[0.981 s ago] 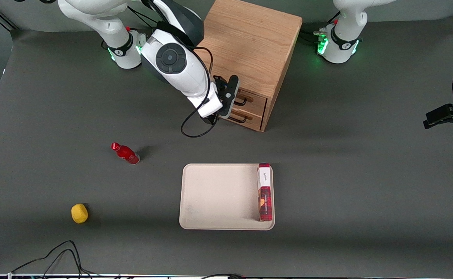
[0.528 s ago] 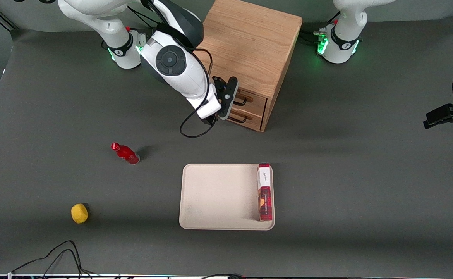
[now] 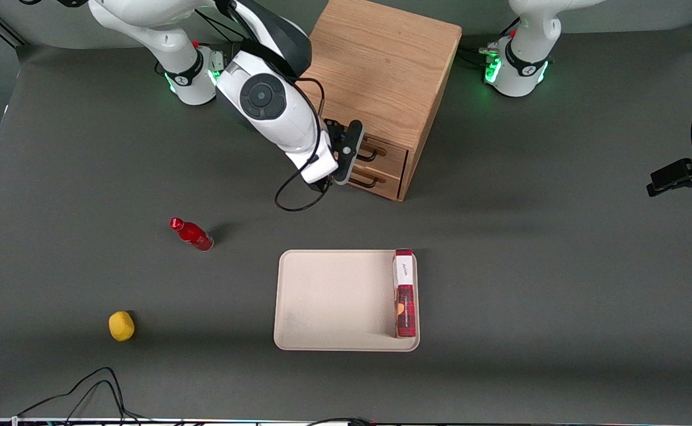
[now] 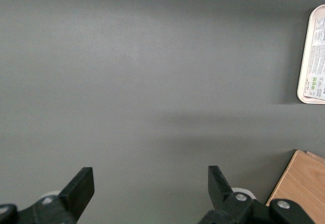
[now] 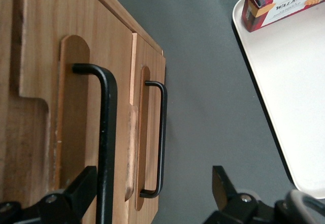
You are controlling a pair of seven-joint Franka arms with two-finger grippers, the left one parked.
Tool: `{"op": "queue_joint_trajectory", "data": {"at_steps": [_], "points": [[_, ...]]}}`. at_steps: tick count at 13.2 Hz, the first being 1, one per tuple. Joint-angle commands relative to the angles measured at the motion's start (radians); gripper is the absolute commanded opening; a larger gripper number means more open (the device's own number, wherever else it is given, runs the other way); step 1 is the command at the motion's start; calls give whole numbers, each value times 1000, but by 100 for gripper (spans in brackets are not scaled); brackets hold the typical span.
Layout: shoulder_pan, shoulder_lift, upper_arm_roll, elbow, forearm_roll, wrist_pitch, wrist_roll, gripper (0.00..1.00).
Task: Open upper drawer
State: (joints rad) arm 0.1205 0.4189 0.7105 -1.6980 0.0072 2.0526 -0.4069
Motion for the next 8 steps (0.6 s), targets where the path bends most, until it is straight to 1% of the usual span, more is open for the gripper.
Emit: {"op": "queue_joint_trajectory", "data": {"at_steps": [1, 3, 8], "points": [[-1, 14, 1, -2, -24, 29, 27, 100], [-1, 34, 1, 3, -42, 38, 28, 100], [-13, 47, 1, 8, -44, 51, 27, 100]]}}
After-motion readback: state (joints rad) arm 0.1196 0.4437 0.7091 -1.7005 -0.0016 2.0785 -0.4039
